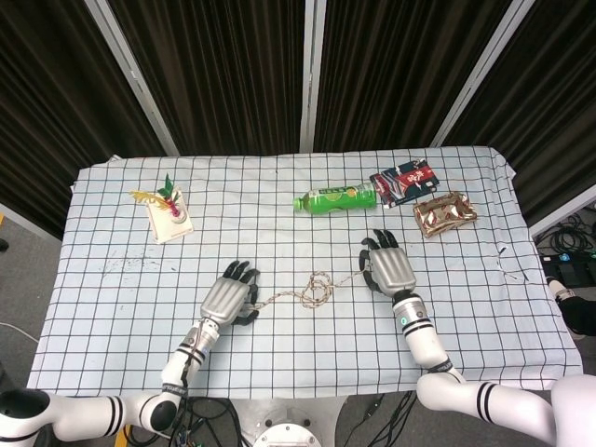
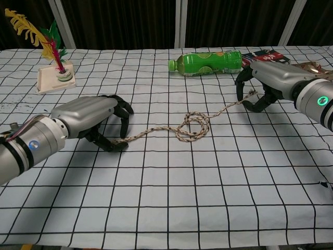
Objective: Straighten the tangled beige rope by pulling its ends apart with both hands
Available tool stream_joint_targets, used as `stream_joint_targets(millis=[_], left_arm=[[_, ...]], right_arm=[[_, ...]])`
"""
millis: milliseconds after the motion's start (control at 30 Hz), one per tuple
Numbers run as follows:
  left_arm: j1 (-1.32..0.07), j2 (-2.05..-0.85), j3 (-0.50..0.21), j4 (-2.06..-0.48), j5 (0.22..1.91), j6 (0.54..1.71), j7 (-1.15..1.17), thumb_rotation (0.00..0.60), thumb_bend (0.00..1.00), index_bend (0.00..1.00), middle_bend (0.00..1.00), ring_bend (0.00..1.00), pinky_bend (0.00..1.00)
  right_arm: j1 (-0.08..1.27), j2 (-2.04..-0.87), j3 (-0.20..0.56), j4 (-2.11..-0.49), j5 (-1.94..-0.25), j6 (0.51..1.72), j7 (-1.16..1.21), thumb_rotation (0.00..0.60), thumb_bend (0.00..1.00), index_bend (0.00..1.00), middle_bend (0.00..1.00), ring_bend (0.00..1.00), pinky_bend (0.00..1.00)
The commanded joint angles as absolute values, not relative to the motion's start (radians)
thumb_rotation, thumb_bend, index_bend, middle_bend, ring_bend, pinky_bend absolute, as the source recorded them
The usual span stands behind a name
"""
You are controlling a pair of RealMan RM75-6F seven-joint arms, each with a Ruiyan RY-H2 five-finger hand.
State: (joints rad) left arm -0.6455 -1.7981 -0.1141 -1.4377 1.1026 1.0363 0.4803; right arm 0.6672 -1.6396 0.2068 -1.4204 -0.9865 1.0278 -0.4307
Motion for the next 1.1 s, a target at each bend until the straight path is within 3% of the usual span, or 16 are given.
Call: stream_joint_targets(millis=[33, 300, 567, 1100], left_arm=[[-0.646, -1.797, -0.113, -1.437, 1.103, 1.033, 0.478, 0.515, 0.31, 0.54, 0.15, 0.0, 0.0], [-0.646, -1.797, -0.111, -1.436, 1.107, 1.026, 0.465, 0.517, 0.35, 0.56, 0.15, 0.0, 0.0], [-0.642, -1.798, -0.11, -1.43, 1.113, 1.024, 0.446, 0.572, 0.42, 0.59, 0.17, 0.0, 0.0], [-0.63, -1.769, -0.105, -1.446, 1.176, 1.038, 0.373, 0.579, 0.51, 0.6, 0.17, 0.0, 0.0]], right_arm=[[0.667, -1.64, 0.206, -1.421, -0.986, 1.028, -0.431, 0.6, 0.49, 0.64, 0.2, 0.0, 0.0], [0.668, -1.647, 0.201, -1.416, -0.981, 1.026, -0.434, 0.6, 0.49, 0.64, 0.2, 0.0, 0.0], [0.671, -1.649, 0.202, -1.414, -0.977, 1.027, -0.441, 0.6, 0.49, 0.64, 0.2, 0.0, 0.0], [0.667, -1.631, 0.208, -1.437, -0.979, 1.046, -0.442, 0.6, 0.49, 0.64, 0.2, 0.0, 0.0]])
